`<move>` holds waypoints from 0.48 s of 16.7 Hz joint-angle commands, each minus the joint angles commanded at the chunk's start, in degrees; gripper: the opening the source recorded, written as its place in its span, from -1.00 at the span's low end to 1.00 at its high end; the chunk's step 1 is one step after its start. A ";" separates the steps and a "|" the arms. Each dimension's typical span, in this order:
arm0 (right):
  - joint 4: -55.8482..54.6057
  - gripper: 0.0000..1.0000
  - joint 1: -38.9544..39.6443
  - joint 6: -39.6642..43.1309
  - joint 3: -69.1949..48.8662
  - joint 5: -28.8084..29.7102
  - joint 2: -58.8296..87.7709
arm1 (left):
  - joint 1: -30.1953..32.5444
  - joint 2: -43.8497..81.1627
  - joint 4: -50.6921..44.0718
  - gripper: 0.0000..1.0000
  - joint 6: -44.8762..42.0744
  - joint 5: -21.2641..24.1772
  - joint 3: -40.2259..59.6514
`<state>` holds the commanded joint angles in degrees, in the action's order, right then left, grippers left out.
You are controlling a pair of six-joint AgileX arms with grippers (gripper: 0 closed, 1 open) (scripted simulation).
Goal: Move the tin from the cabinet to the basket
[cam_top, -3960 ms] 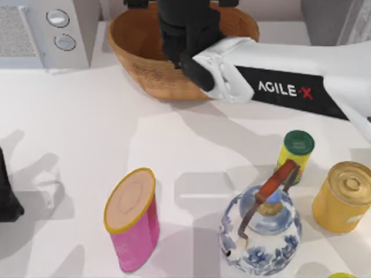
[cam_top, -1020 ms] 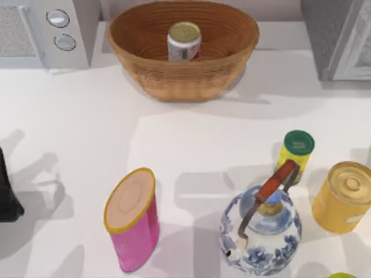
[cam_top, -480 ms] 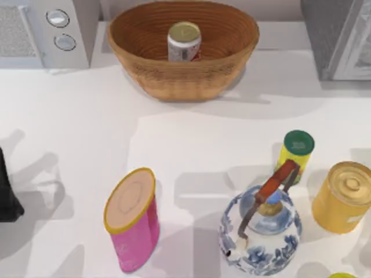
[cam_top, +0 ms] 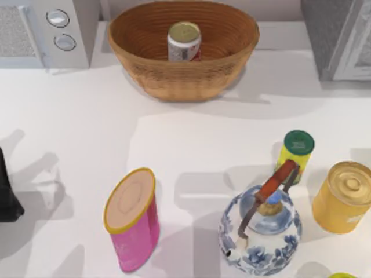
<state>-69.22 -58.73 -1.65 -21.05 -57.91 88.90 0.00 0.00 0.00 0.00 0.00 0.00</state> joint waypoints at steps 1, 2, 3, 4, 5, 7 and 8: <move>0.00 1.00 0.00 0.00 0.00 0.00 0.00 | 0.00 0.00 0.00 1.00 0.00 0.00 0.00; 0.17 1.00 0.24 0.02 0.23 0.14 -0.14 | 0.00 0.00 0.00 1.00 0.00 0.00 0.00; 0.23 1.00 0.24 0.02 0.18 0.13 -0.15 | 0.00 0.00 0.00 1.00 0.00 0.00 0.00; 0.85 1.00 0.20 0.03 -0.45 0.07 -0.20 | 0.00 0.00 0.00 1.00 0.00 0.00 0.00; 2.08 1.00 0.12 0.05 -1.69 -0.05 -0.30 | 0.00 0.00 0.00 1.00 0.00 0.00 0.00; 6.28 1.00 -0.19 0.03 -5.88 -0.42 -0.63 | 0.00 0.00 0.00 1.00 0.00 0.00 0.00; 9.22 1.00 -0.39 0.00 -8.72 -0.64 -0.86 | 0.00 0.00 0.00 1.00 0.00 0.00 0.00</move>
<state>-60.01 -59.12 -1.64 -29.77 -58.55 88.03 0.00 0.00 0.00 0.00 0.00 0.00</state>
